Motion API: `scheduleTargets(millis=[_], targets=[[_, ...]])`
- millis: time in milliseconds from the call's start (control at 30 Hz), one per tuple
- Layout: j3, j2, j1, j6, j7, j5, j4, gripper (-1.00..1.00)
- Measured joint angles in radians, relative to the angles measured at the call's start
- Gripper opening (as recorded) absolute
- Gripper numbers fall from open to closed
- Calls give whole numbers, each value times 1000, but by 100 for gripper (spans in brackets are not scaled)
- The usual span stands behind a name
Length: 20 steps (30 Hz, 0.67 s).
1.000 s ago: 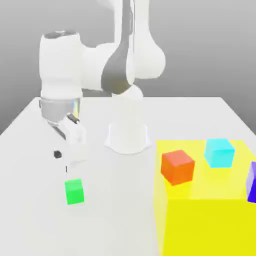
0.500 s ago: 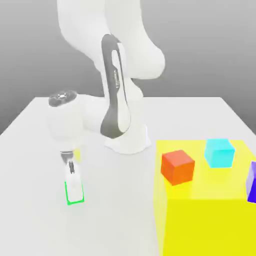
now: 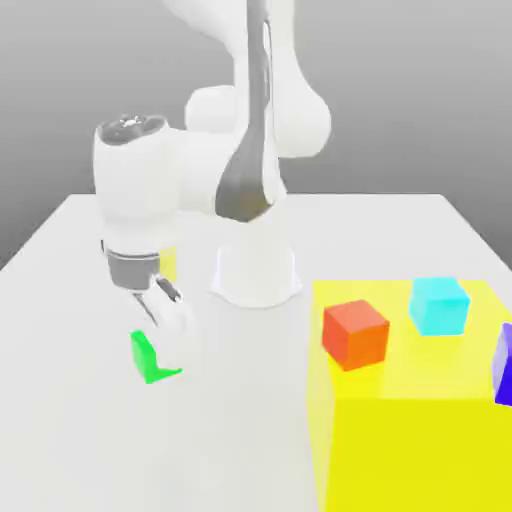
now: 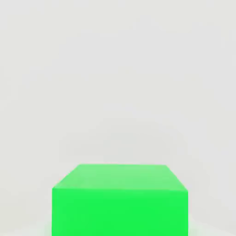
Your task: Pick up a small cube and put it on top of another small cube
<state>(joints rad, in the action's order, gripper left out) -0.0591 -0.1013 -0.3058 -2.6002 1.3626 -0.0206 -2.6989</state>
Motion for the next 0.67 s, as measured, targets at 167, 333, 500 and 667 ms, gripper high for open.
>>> scheduleTargets(millis=[167, 333, 500, 667], targets=[[-67, -55, 102, 218, -173, -20, 164, -100], [-138, -110, 206, 436, -345, -40, 328, -100], [-187, -97, 255, 450, -431, -44, 356, -100], [-193, -71, 256, 391, -430, -40, 322, 100]])
